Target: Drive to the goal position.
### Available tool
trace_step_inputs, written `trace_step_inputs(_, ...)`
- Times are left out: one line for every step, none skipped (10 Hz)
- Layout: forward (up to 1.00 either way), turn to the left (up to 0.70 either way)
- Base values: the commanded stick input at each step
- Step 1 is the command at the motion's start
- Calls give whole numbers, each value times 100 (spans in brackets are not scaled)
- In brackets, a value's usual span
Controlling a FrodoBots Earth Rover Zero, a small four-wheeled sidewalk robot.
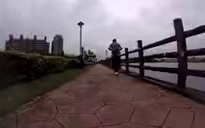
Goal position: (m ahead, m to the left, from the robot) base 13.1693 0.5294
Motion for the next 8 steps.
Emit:
trace_step_inputs(100, 0)
trace_step_inputs(100, 0)
trace_step_inputs(100, 0)
trace_step_inputs(100, 0)
trace_step_inputs(100, 0)
trace_step_inputs(100, 0)
trace_step_inputs(100, 13)
trace_step_inputs(100, 32)
